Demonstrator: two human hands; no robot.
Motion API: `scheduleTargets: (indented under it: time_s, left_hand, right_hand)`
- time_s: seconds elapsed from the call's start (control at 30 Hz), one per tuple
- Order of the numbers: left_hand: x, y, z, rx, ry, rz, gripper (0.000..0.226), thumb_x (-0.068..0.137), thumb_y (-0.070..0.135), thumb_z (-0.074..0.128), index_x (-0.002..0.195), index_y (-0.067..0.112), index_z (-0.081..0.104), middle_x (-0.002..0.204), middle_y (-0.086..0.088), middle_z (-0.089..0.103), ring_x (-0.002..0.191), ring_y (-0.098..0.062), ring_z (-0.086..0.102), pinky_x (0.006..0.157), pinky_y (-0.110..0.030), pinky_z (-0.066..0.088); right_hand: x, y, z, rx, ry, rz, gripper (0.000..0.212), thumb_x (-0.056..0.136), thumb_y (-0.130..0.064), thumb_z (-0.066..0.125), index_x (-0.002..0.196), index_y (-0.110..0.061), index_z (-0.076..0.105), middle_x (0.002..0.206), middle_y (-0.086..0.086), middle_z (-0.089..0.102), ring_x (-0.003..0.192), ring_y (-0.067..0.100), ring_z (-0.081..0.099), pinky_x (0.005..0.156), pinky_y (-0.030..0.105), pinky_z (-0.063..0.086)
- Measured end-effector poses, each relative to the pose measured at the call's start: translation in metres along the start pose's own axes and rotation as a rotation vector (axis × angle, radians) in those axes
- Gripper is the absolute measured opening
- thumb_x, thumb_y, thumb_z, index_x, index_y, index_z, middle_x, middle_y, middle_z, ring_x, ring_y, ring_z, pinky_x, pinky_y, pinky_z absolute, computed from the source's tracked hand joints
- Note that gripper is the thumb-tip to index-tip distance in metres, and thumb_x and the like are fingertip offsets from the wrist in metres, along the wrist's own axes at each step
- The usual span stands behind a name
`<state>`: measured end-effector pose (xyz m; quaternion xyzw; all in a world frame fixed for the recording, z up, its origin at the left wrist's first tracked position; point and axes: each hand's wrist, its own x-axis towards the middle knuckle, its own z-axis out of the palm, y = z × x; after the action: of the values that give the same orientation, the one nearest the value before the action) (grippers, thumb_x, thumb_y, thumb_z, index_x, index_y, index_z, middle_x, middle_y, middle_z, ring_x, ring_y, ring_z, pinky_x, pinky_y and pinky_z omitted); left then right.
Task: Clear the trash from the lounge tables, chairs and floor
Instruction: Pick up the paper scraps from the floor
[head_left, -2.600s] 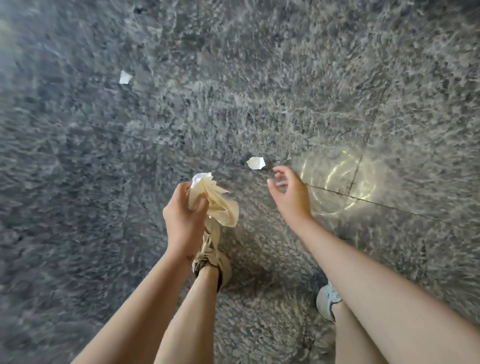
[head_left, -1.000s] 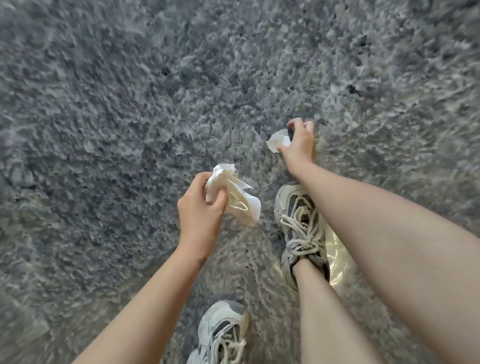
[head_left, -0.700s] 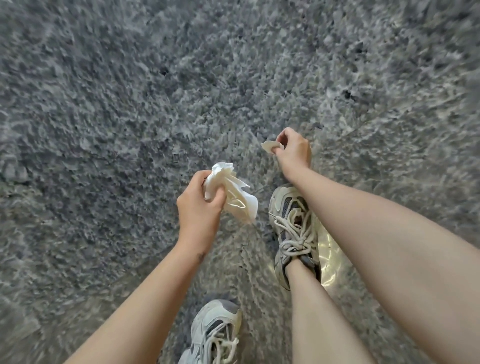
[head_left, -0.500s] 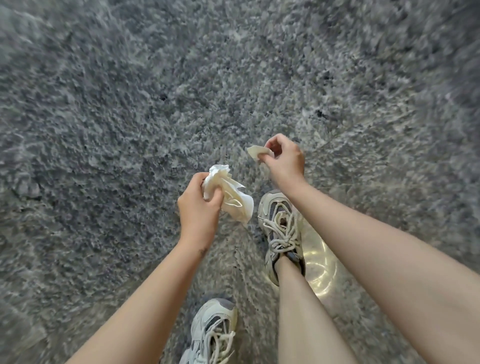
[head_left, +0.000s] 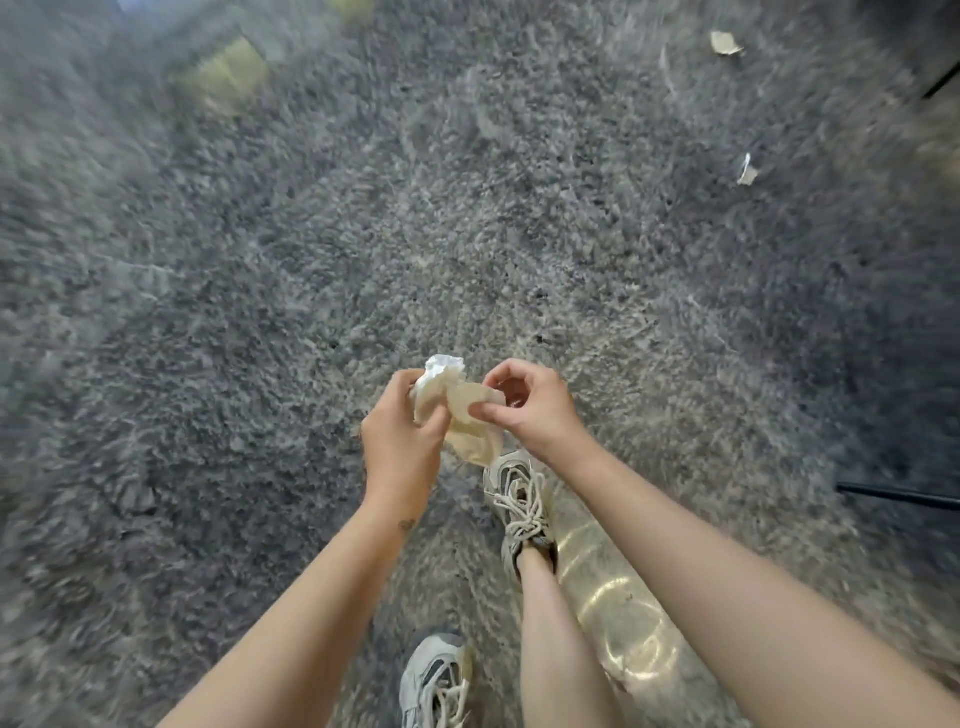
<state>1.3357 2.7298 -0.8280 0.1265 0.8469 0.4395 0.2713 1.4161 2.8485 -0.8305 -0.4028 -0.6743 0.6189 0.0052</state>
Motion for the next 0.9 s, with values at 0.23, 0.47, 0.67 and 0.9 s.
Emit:
scheduleTargets:
  time_s: [0.23, 0.47, 0.67, 0.9]
  left_hand:
    - [-0.021, 0.068, -0.012, -0.014, -0.073, 0.055, 0.027, 0.077, 0.002, 0.062, 0.094, 0.022, 0.059, 0.077, 0.013, 0.062, 0.075, -0.012, 0.060, 0.070, -0.034, 0.050]
    - [-0.002, 0.159, 0.039, 0.016, -0.229, 0.114, 0.008, 0.088, 0.024, 0.060, 0.093, 0.029, 0.057, 0.077, 0.006, 0.064, 0.072, -0.009, 0.060, 0.065, -0.028, 0.047]
    - [0.036, 0.242, 0.119, 0.069, -0.335, 0.162, 0.031, 0.074, 0.031, 0.076, 0.097, 0.030, 0.056, 0.085, 0.013, 0.063, 0.078, 0.006, 0.058, 0.065, -0.011, 0.043]
    - [0.100, 0.300, 0.197, 0.057, -0.379, 0.182, 0.021, 0.079, 0.018, 0.071, 0.096, 0.024, 0.061, 0.079, 0.013, 0.063, 0.068, 0.007, 0.055, 0.060, -0.012, 0.042]
  right_hand:
    - [-0.039, -0.045, -0.025, 0.052, 0.142, 0.062, 0.023, 0.073, -0.008, 0.077, 0.081, -0.016, 0.056, 0.080, -0.009, 0.058, 0.076, 0.009, 0.057, 0.075, 0.026, 0.050]
    - [-0.031, -0.072, -0.109, 0.215, 0.319, 0.093, 0.024, 0.073, -0.007, 0.076, 0.078, -0.016, 0.055, 0.074, -0.007, 0.058, 0.066, 0.006, 0.056, 0.062, 0.016, 0.046]
    - [0.009, -0.081, -0.212, 0.305, 0.397, 0.060, 0.029, 0.076, 0.002, 0.070, 0.070, -0.022, 0.055, 0.073, -0.002, 0.063, 0.068, 0.006, 0.059, 0.066, 0.022, 0.051]
    - [0.072, -0.088, -0.301, 0.308, 0.347, 0.027, 0.021, 0.073, -0.006, 0.076, 0.081, -0.015, 0.059, 0.084, 0.002, 0.063, 0.076, 0.009, 0.058, 0.073, 0.021, 0.047]
